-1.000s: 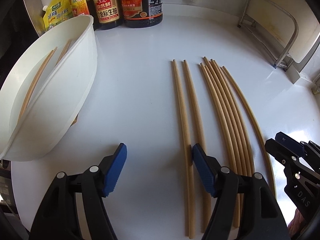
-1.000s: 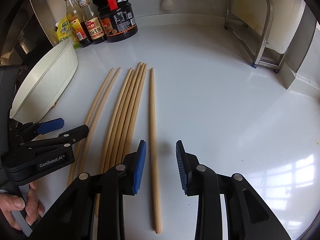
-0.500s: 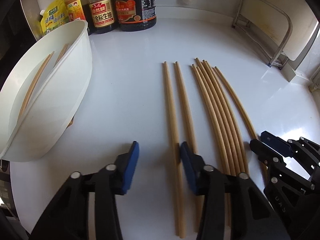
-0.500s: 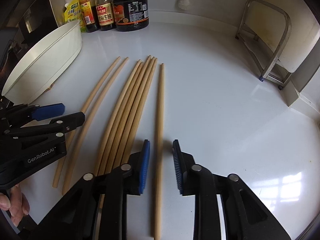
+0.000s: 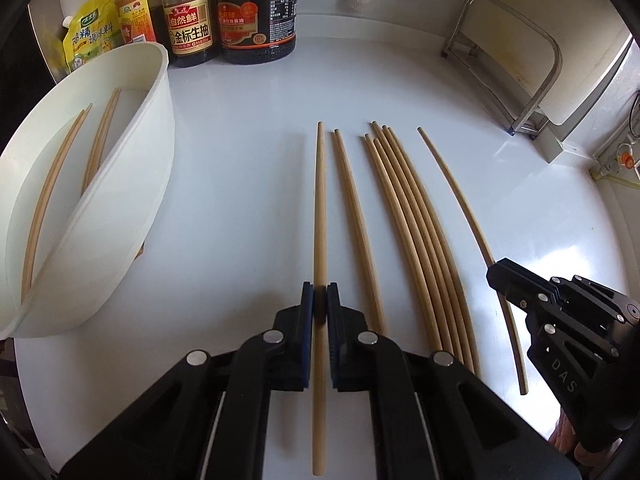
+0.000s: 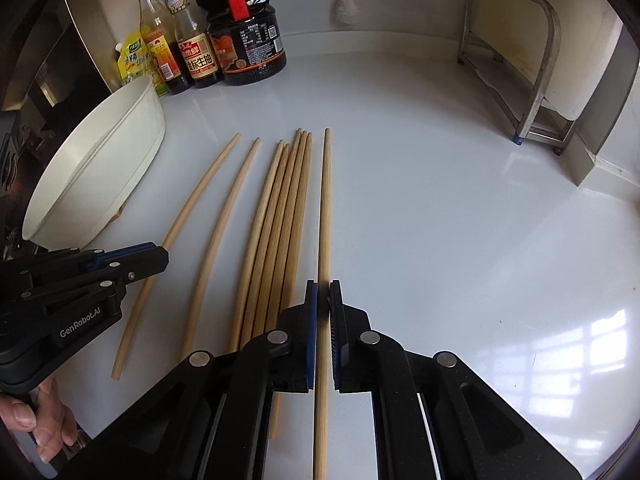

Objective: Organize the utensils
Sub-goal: 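Close the left tool on one chopstick while the right tool grasps another, then lift both held chopsticks and carry them over the white basin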

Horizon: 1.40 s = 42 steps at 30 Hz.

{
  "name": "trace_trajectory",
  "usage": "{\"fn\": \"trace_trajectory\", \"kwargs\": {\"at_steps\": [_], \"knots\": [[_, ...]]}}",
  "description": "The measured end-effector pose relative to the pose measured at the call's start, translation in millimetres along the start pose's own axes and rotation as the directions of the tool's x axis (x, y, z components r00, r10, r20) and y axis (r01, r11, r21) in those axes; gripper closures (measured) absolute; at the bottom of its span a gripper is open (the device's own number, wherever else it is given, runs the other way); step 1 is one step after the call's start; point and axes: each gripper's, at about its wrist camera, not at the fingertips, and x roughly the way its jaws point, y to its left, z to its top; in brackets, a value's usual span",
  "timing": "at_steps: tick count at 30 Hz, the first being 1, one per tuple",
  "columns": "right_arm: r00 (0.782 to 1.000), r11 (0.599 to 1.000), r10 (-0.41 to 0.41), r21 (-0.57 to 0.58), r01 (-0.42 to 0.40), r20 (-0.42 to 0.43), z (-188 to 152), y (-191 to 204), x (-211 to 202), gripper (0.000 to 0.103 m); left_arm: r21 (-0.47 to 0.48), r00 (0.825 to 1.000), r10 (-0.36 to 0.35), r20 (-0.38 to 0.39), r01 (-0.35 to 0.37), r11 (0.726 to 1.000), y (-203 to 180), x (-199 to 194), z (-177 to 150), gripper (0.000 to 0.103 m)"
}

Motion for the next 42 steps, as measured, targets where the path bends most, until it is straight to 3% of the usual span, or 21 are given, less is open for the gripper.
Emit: {"fn": "trace_trajectory", "kwargs": {"at_steps": [16, 27, 34, 42], "knots": [[0.997, 0.985, -0.021, 0.173, 0.009, 0.068, 12.2, 35.2, -41.2, 0.097, 0.168, 0.996, -0.079, 0.032, 0.072, 0.983, 14.2, -54.6, 24.6, 0.096], [0.991, 0.983, -0.003, 0.182, -0.022, 0.135, 45.4, 79.7, -54.4, 0.097, 0.210, 0.993, -0.088, 0.077, 0.071, 0.975, 56.3, -84.6, 45.9, 0.096], [0.987, 0.988, 0.039, 0.141, -0.061, 0.155, 75.0, 117.9, -49.8, 0.097, 0.165, 0.988, -0.097, 0.119, 0.077, 0.983, 93.7, -100.0, 60.7, 0.096], [0.987, 0.993, 0.099, 0.058, -0.107, 0.126, 104.0, 167.8, -30.9, 0.097, 0.061, 0.984, -0.047, 0.169, 0.038, 0.997, 152.6, -109.0, 72.8, 0.096]]}}
